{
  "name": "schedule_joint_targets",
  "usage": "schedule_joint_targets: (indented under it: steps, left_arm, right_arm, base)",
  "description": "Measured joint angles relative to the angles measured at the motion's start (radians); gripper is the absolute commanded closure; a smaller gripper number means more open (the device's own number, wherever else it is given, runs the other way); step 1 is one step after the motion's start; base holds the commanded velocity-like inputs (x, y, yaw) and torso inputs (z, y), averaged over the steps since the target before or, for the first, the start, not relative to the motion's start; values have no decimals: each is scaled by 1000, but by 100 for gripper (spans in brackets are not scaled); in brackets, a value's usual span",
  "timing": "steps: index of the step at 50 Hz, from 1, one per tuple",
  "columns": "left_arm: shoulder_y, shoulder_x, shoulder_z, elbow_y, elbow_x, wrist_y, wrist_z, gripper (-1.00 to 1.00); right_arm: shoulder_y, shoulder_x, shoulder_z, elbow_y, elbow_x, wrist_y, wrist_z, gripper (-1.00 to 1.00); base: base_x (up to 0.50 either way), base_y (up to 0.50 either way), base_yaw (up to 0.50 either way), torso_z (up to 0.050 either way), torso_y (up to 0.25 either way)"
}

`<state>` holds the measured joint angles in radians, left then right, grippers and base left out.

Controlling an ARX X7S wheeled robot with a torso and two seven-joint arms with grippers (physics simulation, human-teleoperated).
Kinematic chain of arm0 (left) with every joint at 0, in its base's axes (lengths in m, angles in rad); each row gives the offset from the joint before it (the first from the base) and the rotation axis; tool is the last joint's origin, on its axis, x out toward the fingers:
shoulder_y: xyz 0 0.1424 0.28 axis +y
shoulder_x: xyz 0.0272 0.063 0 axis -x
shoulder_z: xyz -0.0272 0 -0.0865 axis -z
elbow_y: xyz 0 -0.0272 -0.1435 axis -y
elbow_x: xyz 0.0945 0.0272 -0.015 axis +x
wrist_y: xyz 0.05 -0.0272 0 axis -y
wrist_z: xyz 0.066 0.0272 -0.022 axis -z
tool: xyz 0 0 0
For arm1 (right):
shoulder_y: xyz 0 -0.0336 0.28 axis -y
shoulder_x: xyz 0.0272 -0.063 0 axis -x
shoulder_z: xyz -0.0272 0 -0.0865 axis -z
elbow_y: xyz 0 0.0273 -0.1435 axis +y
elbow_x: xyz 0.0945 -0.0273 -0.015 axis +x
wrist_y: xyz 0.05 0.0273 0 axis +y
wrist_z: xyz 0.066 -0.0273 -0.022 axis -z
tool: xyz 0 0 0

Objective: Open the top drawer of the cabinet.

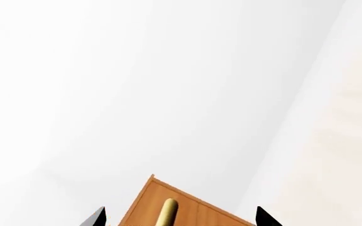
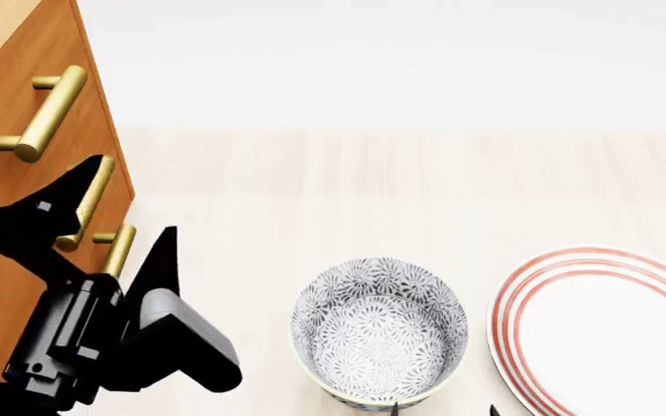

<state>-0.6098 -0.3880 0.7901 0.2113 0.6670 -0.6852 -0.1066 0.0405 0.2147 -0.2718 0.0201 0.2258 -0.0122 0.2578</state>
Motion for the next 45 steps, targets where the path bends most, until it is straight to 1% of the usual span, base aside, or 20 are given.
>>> schedule_joint_targets:
  steps: [26,45]
  left_arm:
    - [-60,-40,-18,17,36,-50,46,-100]
    - [-113,-53,-22,-23,32,-52,82,-100]
  right_arm:
    - [1,6,-13,6,19,2,-2,-100]
    - [4,10,-18,11,31,4,3,-100]
  base:
    - [0,0,0,0,0]
    - [0,0,0,0,0]
